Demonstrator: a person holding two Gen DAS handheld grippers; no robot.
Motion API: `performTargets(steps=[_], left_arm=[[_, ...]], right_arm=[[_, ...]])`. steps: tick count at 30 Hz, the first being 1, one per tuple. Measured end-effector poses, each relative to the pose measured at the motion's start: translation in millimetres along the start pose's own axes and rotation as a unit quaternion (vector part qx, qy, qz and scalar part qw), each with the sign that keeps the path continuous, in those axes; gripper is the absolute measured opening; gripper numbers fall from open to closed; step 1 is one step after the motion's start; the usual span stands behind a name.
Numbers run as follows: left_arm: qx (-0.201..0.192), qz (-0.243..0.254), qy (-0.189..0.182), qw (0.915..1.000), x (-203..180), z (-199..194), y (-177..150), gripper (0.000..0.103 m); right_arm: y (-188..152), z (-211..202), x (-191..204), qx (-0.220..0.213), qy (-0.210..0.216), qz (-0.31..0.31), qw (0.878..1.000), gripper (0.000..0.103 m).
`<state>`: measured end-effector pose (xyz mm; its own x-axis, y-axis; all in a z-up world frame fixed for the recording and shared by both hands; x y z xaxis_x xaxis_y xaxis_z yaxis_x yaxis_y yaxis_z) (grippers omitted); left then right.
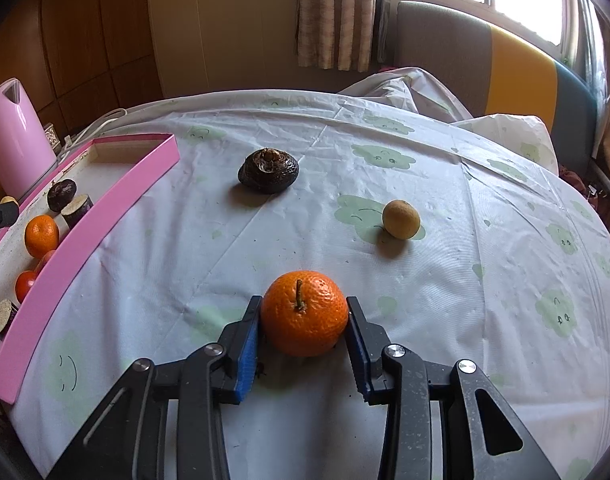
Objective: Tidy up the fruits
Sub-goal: 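Place the tan fruit in the pink tray with the left gripper while the right holds the mandarin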
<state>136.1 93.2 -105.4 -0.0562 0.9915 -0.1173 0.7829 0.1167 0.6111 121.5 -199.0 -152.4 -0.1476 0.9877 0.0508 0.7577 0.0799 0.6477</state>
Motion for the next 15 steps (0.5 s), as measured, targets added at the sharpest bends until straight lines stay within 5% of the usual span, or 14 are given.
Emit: performTargets(steps=[7,11,15], left_arm=[[0.022,-0.011,0.015,0.9996,19.0,26.7,6.7,0.027],[0.036,-0.023,0.012,0.9990,16.0,31.5,3.2,0.039],[0.030,-0.036,0.027,0.9985,15.8,23.1,-2.8,0.040]], right_arm=[[-0.1,0.1,0.1,0.000,0.000,0.000,1.000,0.039],[-0.1,0.2,0.1,0.000,0.000,0.000,1.000,0.039],[-0.1,0.1,0.1,0.000,0.000,0.000,1.000,0.039]])
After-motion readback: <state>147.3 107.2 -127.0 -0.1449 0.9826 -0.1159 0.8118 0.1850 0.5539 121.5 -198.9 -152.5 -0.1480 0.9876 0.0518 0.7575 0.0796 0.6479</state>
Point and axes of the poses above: each gripper's, at about its wrist camera, not at the fingertips, and z roughly the way its jaws point, x to its left, y to its top, the point moved 10 cm from there along z, roughly the way its jaws point, and after that the axes turned 4 degrees about y, right-handed, at the moved point
